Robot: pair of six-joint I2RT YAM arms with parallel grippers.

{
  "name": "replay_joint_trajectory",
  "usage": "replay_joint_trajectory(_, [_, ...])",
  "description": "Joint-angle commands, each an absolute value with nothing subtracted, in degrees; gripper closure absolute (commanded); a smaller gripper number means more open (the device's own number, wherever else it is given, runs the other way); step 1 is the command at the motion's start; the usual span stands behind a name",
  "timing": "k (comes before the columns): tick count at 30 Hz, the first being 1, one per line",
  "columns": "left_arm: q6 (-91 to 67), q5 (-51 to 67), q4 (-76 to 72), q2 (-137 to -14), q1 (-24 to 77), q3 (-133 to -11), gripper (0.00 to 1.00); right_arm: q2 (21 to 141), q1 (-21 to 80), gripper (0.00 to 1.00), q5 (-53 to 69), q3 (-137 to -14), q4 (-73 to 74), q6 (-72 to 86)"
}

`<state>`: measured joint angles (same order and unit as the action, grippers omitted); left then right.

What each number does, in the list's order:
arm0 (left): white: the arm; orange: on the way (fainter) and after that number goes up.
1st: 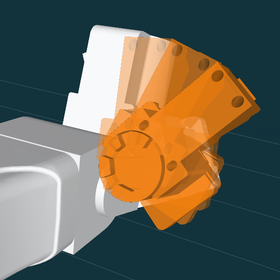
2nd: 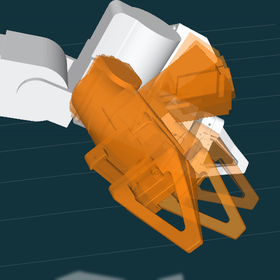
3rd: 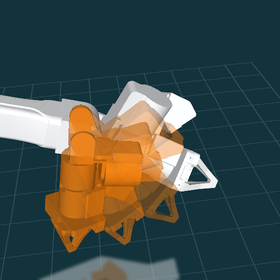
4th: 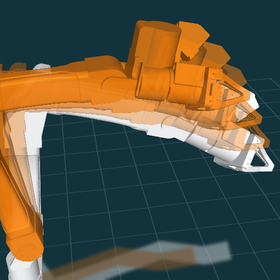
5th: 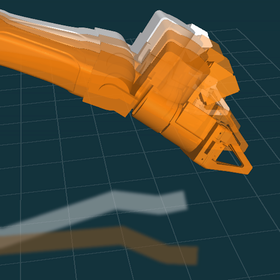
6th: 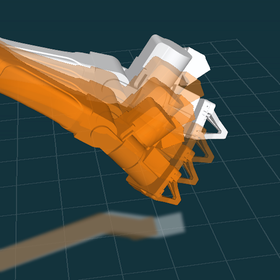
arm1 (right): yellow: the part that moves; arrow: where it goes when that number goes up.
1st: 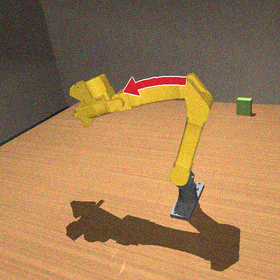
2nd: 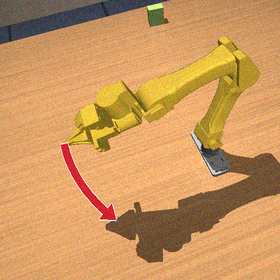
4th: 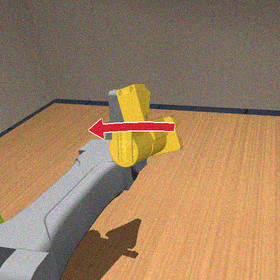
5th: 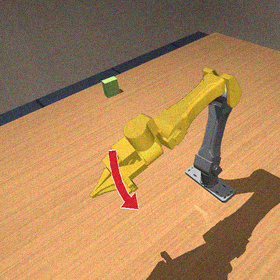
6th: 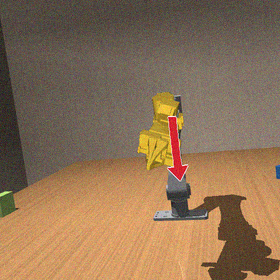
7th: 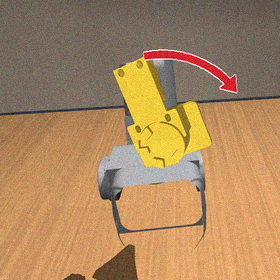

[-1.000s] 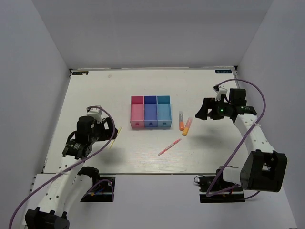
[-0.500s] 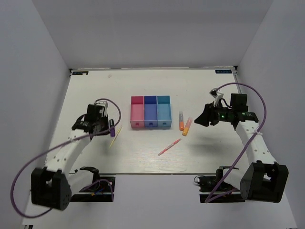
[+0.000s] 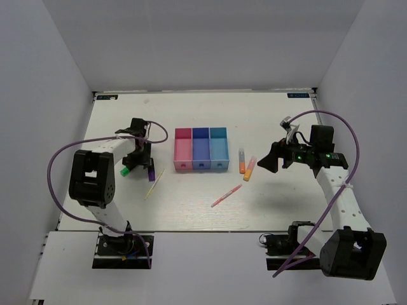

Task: Sort the stationery into containers
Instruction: Pick up the pen from the center of the board.

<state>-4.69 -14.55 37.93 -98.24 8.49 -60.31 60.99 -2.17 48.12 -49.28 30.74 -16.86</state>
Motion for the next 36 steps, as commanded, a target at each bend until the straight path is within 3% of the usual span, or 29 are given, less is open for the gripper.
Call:
replay_joint_trajectory(1, [-0.62, -16.35, 37.18, -99.66, 5.98, -64.86, 0.31, 59.94, -2.37, 0.11, 50.10, -50.27, 32.25, -18.46])
replay_joint_trajectory(16, [8.78, -13.80, 34.63, -102.74, 4.92, -67.41, 0.30, 60.12, -2.46, 0.11, 48.16, -50.18, 32.17, -18.90])
replay_joint_trajectory(26, [10.11, -9.94, 40.69, -110.39, 3.69, -73.48, 0.27, 59.24, -3.08, 0.11, 47.90, -50.10, 32.17, -18.19])
replay_joint_trajectory(31, [8.00, -3.70, 42.10, -111.00, 1.85, -73.21, 0.38, 58.71, -3.60, 0.11, 48.07, -50.10, 31.99, -18.19])
replay_joint_trajectory(33, [7.21, -1.77, 44.20, -111.62, 1.32, -74.09, 0.53, 58.54, -3.78, 0.11, 48.43, -50.01, 32.00, -18.02])
replay_joint_trajectory(36, [6.51, -0.36, 44.74, -111.45, 0.97, -72.17, 0.61, 58.10, -3.87, 0.11, 48.69, -50.01, 32.08, -18.02])
